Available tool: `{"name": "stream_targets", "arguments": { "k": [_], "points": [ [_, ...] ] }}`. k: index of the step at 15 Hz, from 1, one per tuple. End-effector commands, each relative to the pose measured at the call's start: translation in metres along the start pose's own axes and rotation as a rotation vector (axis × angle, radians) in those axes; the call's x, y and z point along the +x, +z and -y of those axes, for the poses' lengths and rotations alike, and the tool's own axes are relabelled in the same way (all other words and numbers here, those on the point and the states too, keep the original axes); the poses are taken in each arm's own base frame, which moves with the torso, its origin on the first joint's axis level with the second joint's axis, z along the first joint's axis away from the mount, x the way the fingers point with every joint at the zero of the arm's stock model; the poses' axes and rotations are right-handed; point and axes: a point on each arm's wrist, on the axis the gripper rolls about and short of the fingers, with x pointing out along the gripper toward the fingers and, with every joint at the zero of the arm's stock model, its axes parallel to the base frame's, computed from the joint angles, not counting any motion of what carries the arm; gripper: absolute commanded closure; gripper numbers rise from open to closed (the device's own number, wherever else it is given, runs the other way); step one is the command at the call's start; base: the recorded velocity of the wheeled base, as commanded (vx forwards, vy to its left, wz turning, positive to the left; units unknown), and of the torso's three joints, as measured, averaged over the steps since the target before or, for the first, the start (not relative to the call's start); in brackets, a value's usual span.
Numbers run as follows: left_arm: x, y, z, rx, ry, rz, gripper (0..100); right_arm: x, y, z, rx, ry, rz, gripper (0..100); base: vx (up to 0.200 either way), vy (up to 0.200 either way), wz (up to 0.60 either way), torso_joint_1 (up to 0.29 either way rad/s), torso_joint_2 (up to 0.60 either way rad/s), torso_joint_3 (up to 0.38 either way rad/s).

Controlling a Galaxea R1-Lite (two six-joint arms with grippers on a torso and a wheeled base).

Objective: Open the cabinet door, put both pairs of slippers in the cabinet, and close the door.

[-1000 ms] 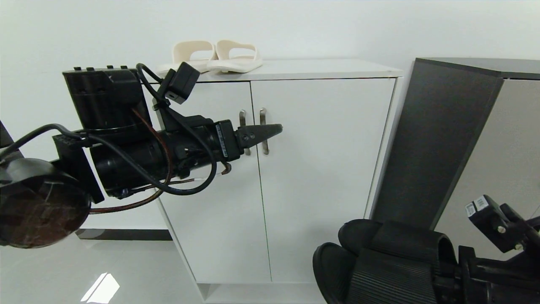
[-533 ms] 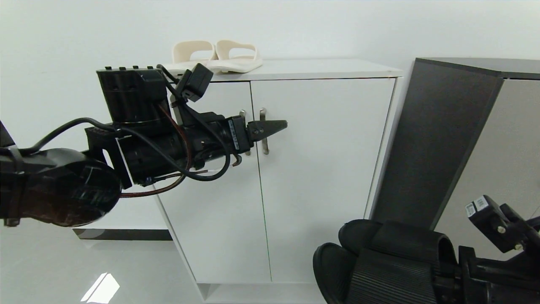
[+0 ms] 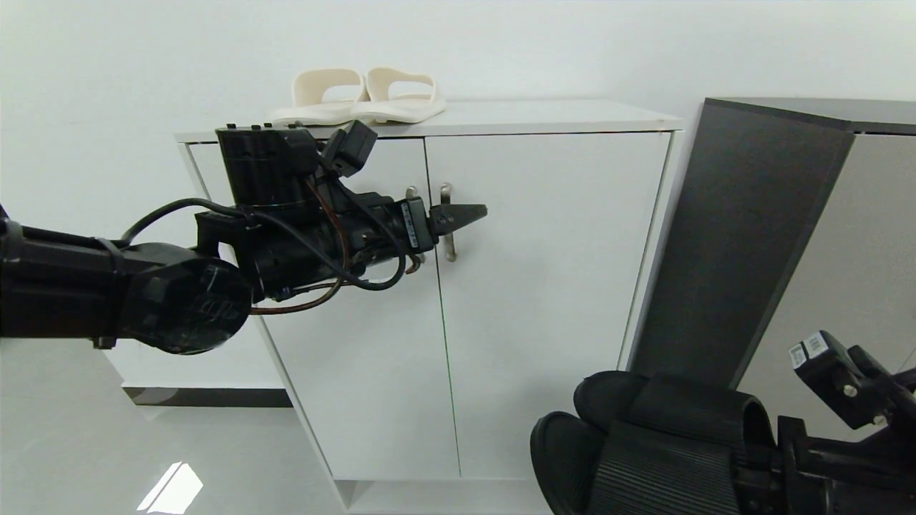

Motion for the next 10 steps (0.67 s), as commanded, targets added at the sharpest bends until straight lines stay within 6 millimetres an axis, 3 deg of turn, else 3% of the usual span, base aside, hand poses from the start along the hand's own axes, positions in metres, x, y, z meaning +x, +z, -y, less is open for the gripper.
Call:
{"name": "stream_targets", "arguments": {
  "k": [1, 7, 8, 10],
  "points": [
    [0.007, -0.004, -0.004, -0.005, 0.003, -0.012, 0, 0.001, 0.000, 0.000, 0.000, 0.000, -0.003, 100, 0.000, 0.000, 0.00, 0.000, 0.00, 0.000],
    [0.021, -0.007, -0.010, -0.011, -0.002, -0.020, 0, 0.000, 0.000, 0.000, 0.000, 0.000, -0.002, 100, 0.000, 0.000, 0.00, 0.000, 0.00, 0.000],
    [0.022, -0.009, -0.011, -0.013, 0.001, -0.025, 100, 0.000, 0.000, 0.000, 0.001, 0.001, -0.002, 100, 0.000, 0.000, 0.00, 0.000, 0.00, 0.000],
    [0.020, -0.008, -0.010, -0.012, -0.001, -0.024, 100, 0.000, 0.000, -0.001, -0.003, 0.015, -0.002, 100, 0.000, 0.000, 0.00, 0.000, 0.00, 0.000]
  ]
}}
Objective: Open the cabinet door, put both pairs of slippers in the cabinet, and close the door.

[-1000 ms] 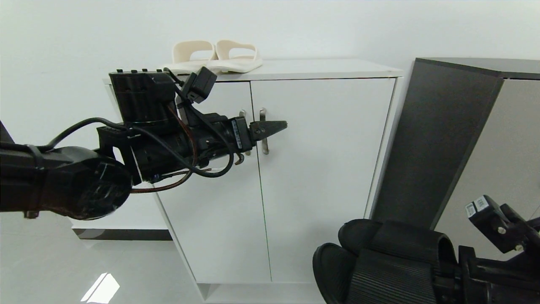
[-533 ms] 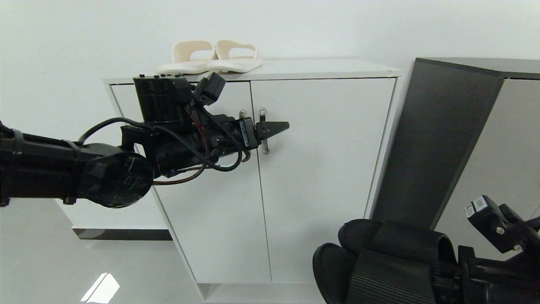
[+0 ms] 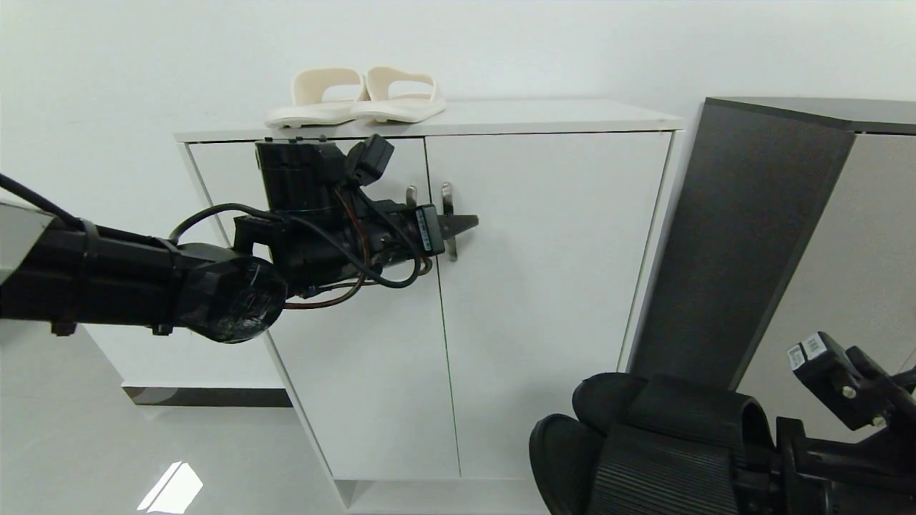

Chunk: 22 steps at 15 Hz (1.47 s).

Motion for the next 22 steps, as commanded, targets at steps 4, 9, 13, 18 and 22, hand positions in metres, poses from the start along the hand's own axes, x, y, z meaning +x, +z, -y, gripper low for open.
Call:
{"name": "stream_targets", "arguments": {
  "k": [4, 9, 13, 18, 22],
  "points": [
    [-0.027, 0.005, 0.022, 0.018, -0.035, 0.016, 100, -0.007, -0.001, -0.003, -0.007, 0.054, 0.007, 100, 0.000, 0.000, 0.00, 0.000, 0.00, 0.000],
    [-0.082, -0.004, 0.052, 0.025, -0.086, 0.008, 100, -0.022, -0.007, -0.009, -0.069, 0.172, 0.018, 100, 0.000, 0.000, 0.00, 0.000, 0.00, 0.000],
    [-0.123, -0.005, 0.064, 0.034, -0.098, 0.046, 100, -0.021, -0.007, -0.008, -0.068, 0.170, 0.016, 100, 0.000, 0.000, 0.00, 0.000, 0.00, 0.000],
    [-0.106, 0.007, 0.043, 0.028, -0.060, 0.057, 100, -0.020, -0.007, -0.008, -0.068, 0.170, 0.013, 100, 0.000, 0.000, 0.00, 0.000, 0.00, 0.000],
    [-0.060, 0.009, 0.022, 0.002, -0.048, 0.066, 100, -0.020, -0.007, -0.008, -0.068, 0.170, 0.013, 100, 0.000, 0.000, 0.00, 0.000, 0.00, 0.000]
  ]
}}
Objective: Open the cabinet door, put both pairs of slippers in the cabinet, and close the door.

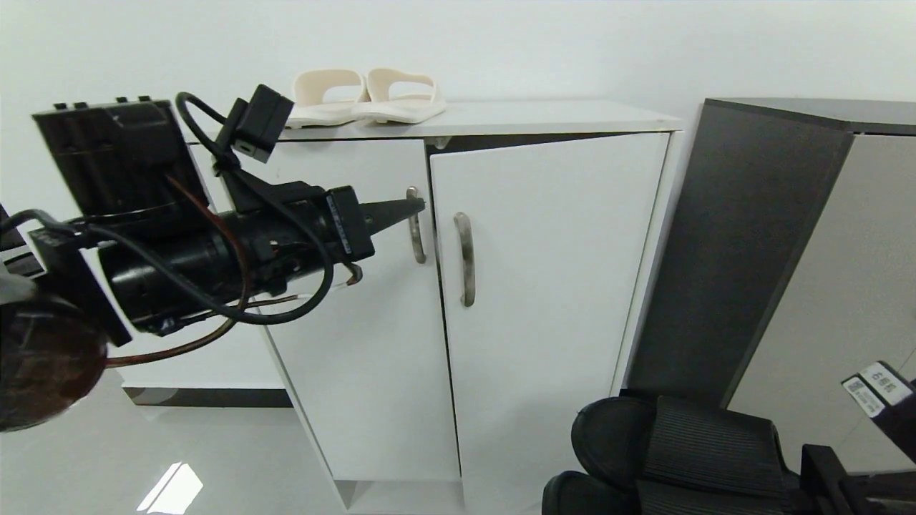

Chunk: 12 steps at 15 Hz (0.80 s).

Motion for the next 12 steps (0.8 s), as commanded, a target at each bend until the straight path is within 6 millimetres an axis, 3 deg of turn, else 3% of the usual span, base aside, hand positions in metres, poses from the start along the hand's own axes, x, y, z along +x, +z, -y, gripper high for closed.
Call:
{"name": "stream_targets", "arguments": {
  "k": [1, 3, 6, 8, 10, 12],
  "points": [
    [0.034, -0.010, -0.020, -0.016, 0.016, -0.021, 100, 0.000, 0.000, 0.000, 0.001, 0.000, -0.002, 100, 0.000, 0.000, 0.00, 0.000, 0.00, 0.000],
    [0.050, -0.015, -0.028, -0.021, 0.019, -0.032, 100, 0.001, 0.000, 0.000, 0.003, -0.002, -0.004, 100, 0.000, 0.000, 0.00, 0.000, 0.00, 0.000],
    [0.057, -0.019, -0.031, -0.029, 0.019, -0.043, 100, 0.000, 0.000, 0.000, 0.001, 0.001, -0.002, 100, 0.000, 0.000, 0.00, 0.000, 0.00, 0.000],
    [0.055, -0.022, -0.026, -0.032, 0.002, -0.037, 100, 0.000, 0.000, 0.000, 0.001, 0.003, -0.002, 100, -0.200, 0.000, 0.00, 0.002, 0.00, -0.005],
    [0.032, -0.038, 0.026, 0.012, -0.096, 0.002, 100, -0.003, -0.003, -0.003, -0.038, 0.029, -0.003, 100, -0.200, 0.000, 0.00, 0.002, 0.00, 0.002],
    [0.027, -0.039, 0.037, 0.017, -0.118, 0.003, 100, -0.006, -0.005, -0.005, -0.051, 0.044, 0.000, 100, -0.200, 0.000, 0.00, 0.002, 0.01, 0.007]
  ]
}}
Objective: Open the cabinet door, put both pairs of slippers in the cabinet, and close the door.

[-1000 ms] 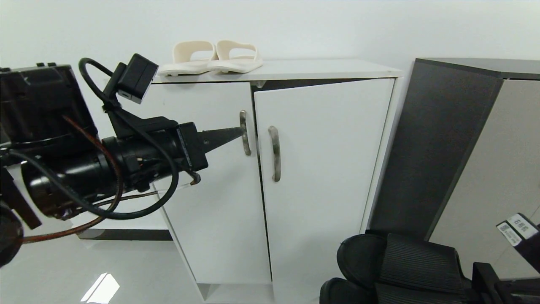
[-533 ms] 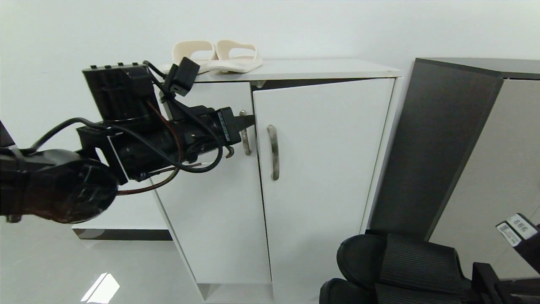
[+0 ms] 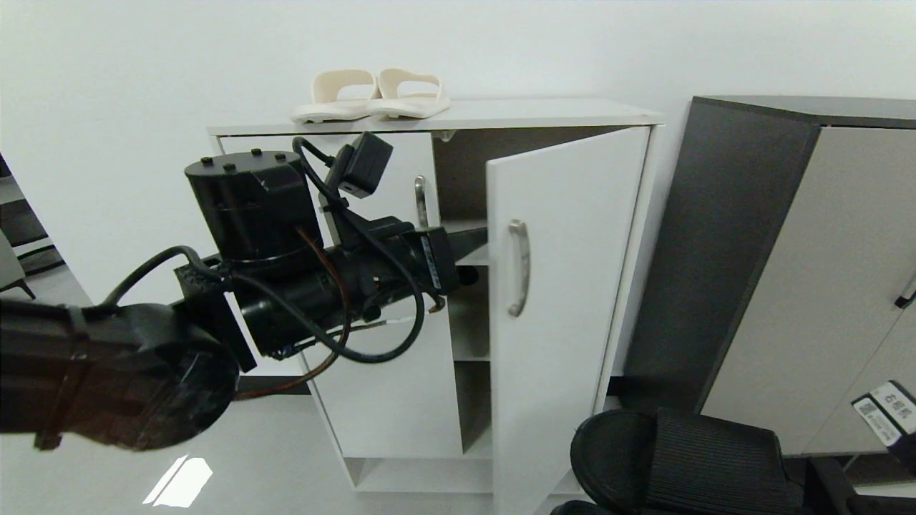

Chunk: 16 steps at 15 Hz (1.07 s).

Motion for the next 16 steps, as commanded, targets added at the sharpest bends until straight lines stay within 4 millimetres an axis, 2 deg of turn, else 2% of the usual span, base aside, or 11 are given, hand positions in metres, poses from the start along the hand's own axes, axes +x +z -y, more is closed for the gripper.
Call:
{"name": "stream_targets", "arguments": {
  "k": [1, 3, 6, 9, 10, 11, 13, 16],
  "points": [
    [-0.012, 0.002, 0.017, 0.008, -0.036, 0.013, 100, -0.006, -0.002, -0.004, -0.021, 0.026, 0.013, 100, 0.000, 0.000, 0.00, 0.000, 0.00, 0.000],
    [-0.015, 0.001, 0.011, 0.008, -0.013, 0.015, 100, -0.008, -0.002, -0.005, -0.027, 0.041, 0.017, 100, 0.000, 0.000, 0.00, 0.000, 0.00, 0.000],
    [-0.039, 0.014, 0.007, 0.057, 0.120, 0.092, 100, 0.011, 0.012, 0.009, 0.057, -0.070, -0.006, 100, 0.000, 0.000, 0.00, 0.000, 0.00, 0.000],
    [-0.090, 0.018, 0.021, 0.148, 0.321, 0.171, 100, 0.045, 0.028, 0.027, 0.198, -0.338, 0.008, 100, 0.000, 0.000, 0.00, 0.000, 0.00, 0.000],
    [-0.123, 0.007, 0.027, 0.162, 0.440, 0.129, 100, 0.062, 0.030, 0.034, 0.227, -0.462, 0.007, 100, 0.000, 0.000, 0.00, 0.000, 0.00, 0.000],
    [-0.145, -0.003, 0.028, 0.195, 0.600, 0.071, 100, 0.074, 0.031, 0.040, 0.229, -0.549, 0.015, 100, 0.000, 0.000, 0.00, 0.000, 0.00, 0.000],
    [-0.188, -0.020, 0.031, 0.213, 0.886, 0.067, 100, 0.096, 0.027, 0.056, 0.247, -0.700, 0.051, 100, 0.000, 0.000, 0.00, 0.000, 0.00, 0.000],
    [-0.241, -0.043, 0.020, 0.210, 1.176, 0.149, 100, 0.124, 0.008, 0.076, 0.259, -0.831, 0.072, 100, 0.000, 0.000, 0.00, 0.000, 0.00, 0.000]
  ]
}}
